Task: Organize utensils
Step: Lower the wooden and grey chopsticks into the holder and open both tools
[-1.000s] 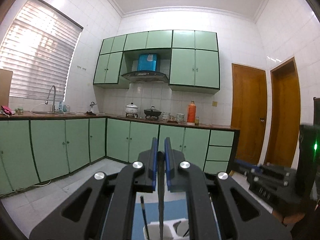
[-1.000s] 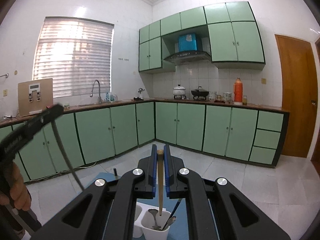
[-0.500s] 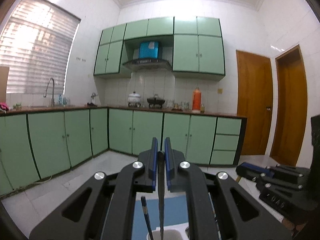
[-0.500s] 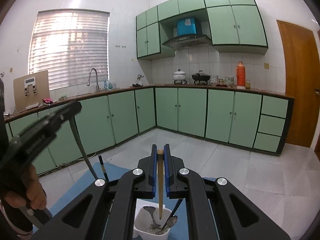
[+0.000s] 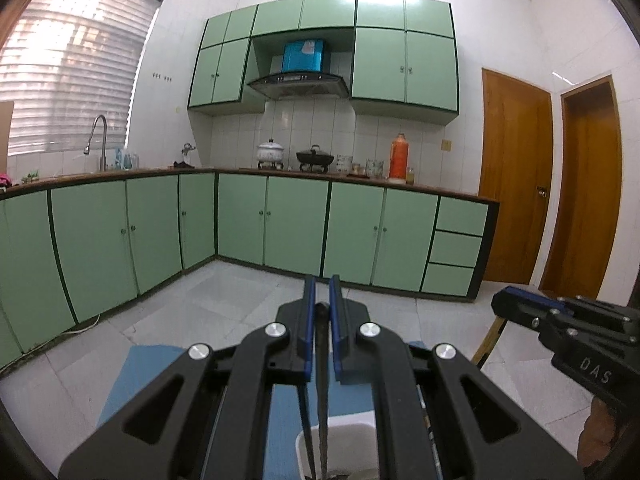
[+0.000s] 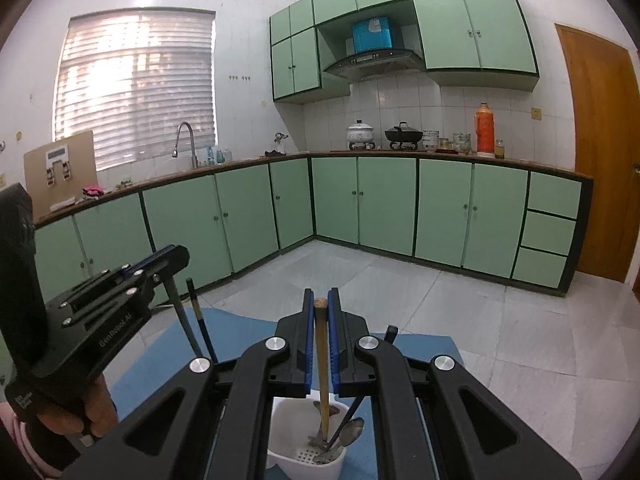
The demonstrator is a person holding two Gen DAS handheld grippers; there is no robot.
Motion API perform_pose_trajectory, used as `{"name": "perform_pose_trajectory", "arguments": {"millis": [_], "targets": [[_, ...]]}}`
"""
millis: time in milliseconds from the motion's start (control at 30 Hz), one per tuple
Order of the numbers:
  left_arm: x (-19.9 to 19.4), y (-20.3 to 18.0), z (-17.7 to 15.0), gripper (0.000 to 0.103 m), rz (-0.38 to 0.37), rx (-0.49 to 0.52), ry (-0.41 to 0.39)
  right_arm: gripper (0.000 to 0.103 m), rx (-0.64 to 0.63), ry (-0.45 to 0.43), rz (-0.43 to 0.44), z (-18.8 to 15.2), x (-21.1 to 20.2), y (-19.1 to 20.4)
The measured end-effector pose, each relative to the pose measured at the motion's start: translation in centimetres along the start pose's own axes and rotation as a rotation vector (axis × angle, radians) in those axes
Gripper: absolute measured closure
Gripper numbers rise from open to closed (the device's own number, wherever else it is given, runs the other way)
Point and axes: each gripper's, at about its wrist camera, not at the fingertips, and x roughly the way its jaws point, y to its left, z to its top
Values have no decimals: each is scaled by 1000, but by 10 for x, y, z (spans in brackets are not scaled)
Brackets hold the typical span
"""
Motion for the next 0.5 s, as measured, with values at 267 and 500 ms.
{"name": "perform_pose_trajectory", "arguments": {"millis": [267, 500], "targets": [[7, 11, -17, 97, 17, -7, 34, 96, 18, 16, 6, -5, 5, -2], [1, 15, -16, 97, 8, -5, 36, 96, 21, 20, 8, -4, 6, -2]]}}
